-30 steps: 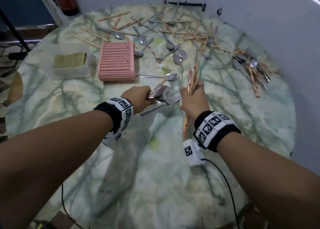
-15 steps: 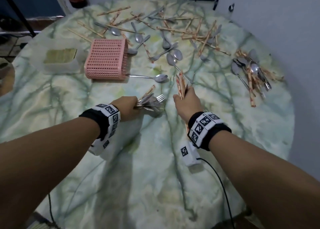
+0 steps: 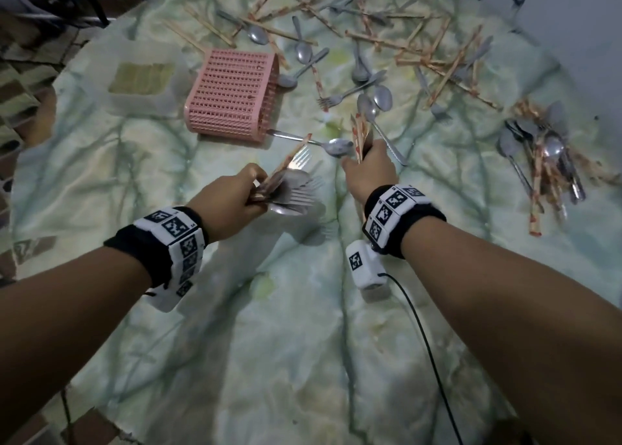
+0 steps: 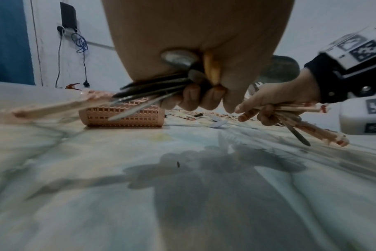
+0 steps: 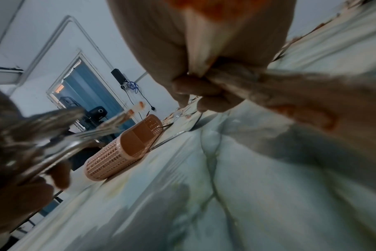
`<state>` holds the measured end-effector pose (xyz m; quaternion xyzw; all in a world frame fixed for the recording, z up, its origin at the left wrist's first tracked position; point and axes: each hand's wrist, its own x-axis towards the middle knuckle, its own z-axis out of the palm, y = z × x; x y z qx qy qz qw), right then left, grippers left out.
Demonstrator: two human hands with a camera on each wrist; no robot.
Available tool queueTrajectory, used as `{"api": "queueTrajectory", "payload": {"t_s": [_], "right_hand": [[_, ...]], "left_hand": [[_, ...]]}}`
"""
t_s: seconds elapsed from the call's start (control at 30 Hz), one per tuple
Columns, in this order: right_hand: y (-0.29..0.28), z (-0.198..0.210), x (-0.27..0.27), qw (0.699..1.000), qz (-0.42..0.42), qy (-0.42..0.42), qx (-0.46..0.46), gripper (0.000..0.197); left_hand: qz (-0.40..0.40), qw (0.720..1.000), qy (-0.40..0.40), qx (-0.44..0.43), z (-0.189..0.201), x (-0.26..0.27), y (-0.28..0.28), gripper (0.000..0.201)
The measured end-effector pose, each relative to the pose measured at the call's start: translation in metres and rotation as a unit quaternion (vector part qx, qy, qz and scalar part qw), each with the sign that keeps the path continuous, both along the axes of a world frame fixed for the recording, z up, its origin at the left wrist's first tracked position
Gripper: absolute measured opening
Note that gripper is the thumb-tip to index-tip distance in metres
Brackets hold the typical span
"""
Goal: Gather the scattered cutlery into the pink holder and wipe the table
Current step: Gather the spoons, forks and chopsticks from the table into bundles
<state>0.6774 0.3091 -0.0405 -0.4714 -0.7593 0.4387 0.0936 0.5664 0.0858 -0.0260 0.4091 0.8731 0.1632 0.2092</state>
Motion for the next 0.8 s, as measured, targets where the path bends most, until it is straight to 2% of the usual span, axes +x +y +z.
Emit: {"api": "queueTrajectory", "payload": {"t_s": [0.13, 0.4, 0.5, 0.6, 0.67, 0.73, 0.8], "right_hand": [[0.008, -0.003, -0.021, 1.0, -0.014, -0.012, -0.009, 0.042], [0.014, -0.02, -0.033, 0.999, -0.04, -0.029, -0.023, 0.032], [0.019, -0.016, -0.025, 0.997, -0.075, 0.023, -0.027, 0.031], [0.028, -0.005, -0.011, 0.99, -0.113, 0.083, -0.025, 0.021], [0.037, 0.001, 0.003, 0.985, -0.125, 0.119, -0.02, 0.024], [0.044, 0.004, 0.019, 0.984, -0.117, 0.135, -0.007, 0.018], [0.049, 0.004, 0.034, 0.982, -0.106, 0.159, -0.005, 0.006]], "left_hand": [[-0.009, 0.999, 0.034, 0.021, 0.004, -0.002, 0.0, 0.016], [0.04, 0.998, -0.003, 0.05, 0.006, -0.005, -0.002, 0.018], [0.048, 0.997, -0.009, 0.054, 0.006, -0.008, 0.0, 0.018], [0.054, 0.997, -0.004, 0.061, 0.005, -0.007, 0.013, 0.018], [0.066, 0.995, -0.004, 0.075, 0.002, -0.007, 0.026, 0.028], [0.087, 0.99, -0.022, 0.108, 0.001, -0.003, 0.043, 0.037], [0.105, 0.98, -0.063, 0.16, 0.002, 0.005, 0.064, 0.037]]}}
